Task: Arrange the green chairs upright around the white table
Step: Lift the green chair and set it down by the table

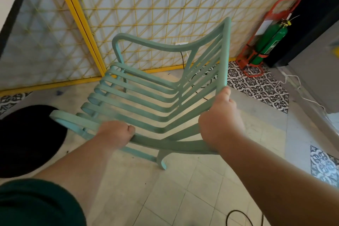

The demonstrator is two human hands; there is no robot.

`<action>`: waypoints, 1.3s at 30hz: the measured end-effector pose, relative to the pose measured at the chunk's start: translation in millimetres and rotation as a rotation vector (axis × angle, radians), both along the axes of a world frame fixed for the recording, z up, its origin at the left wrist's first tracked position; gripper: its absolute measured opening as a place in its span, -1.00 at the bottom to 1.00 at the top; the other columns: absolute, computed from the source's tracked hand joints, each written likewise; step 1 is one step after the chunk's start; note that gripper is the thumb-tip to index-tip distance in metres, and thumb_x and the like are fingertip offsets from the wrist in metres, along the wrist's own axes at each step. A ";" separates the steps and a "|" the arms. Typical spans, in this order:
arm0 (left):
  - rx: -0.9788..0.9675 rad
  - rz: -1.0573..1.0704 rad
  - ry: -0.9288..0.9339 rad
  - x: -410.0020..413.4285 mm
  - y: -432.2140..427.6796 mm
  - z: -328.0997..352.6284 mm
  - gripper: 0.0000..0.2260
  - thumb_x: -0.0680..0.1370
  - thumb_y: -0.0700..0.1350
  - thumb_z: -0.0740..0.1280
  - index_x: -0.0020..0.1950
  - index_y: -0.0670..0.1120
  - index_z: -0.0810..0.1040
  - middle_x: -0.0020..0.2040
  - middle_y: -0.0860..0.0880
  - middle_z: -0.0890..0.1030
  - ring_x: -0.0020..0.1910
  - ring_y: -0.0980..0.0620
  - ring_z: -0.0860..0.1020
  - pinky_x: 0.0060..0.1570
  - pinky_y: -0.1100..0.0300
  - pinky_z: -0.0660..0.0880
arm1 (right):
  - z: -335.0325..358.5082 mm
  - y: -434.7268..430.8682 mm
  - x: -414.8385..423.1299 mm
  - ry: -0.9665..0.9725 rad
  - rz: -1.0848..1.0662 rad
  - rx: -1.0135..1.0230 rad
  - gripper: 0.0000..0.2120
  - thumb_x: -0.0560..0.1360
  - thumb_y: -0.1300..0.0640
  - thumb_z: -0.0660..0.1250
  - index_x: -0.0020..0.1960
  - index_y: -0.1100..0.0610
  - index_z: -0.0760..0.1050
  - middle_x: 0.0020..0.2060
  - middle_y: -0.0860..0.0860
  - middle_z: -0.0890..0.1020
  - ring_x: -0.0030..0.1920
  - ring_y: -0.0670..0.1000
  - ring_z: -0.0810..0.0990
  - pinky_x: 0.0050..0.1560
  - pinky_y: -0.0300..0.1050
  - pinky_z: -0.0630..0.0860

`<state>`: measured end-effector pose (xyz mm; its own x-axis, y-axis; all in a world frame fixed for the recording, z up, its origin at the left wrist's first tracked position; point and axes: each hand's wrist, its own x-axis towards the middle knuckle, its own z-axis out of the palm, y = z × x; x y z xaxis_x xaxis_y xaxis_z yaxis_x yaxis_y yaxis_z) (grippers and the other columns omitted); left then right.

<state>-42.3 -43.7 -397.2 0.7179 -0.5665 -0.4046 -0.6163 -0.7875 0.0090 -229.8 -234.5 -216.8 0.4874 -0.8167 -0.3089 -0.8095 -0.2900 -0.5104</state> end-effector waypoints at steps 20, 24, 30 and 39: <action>0.063 0.119 -0.012 -29.5 -20.2 7.4 -0.61 0.64 -0.01 -0.08 -0.09 0.04 0.54 -0.22 0.00 0.52 -0.14 -0.05 0.50 -0.04 0.06 0.43 | -3.8 -46.5 25.1 0.110 0.186 -0.169 -0.25 0.56 0.26 0.14 0.64 0.03 -0.14 0.16 0.12 0.42 -0.15 0.09 0.51 -0.29 -0.04 0.42; 0.061 0.219 0.013 -33.6 -25.4 3.5 -0.57 0.64 0.03 -0.10 -0.17 0.02 0.52 -0.26 0.00 0.55 -0.16 -0.01 0.54 0.06 0.03 0.44 | -2.6 -62.0 39.4 0.094 0.299 -0.257 -0.46 0.52 0.26 0.20 0.47 0.15 0.14 0.02 0.16 0.51 -0.16 0.17 0.55 -0.21 0.03 0.51; 0.040 0.327 0.076 -39.4 -43.7 1.7 -0.56 0.60 0.00 -0.12 -0.23 -0.03 0.51 -0.28 0.01 0.55 -0.26 0.02 0.45 0.04 0.02 0.41 | -2.6 -91.6 58.2 0.130 0.343 -0.249 -0.30 0.55 0.28 0.18 0.60 0.06 -0.03 0.09 0.12 0.46 -0.19 0.12 0.54 -0.32 -0.06 0.39; 0.017 0.344 0.087 -36.6 -63.4 -2.6 -0.51 0.61 0.01 -0.11 -0.22 -0.04 0.57 -0.27 0.01 0.58 -0.29 0.02 0.44 -0.04 0.04 0.36 | 0.2 -116.9 75.1 0.109 0.378 -0.278 -0.34 0.54 0.25 0.19 0.57 0.00 0.04 0.08 0.12 0.48 -0.17 0.11 0.53 -0.39 -0.10 0.31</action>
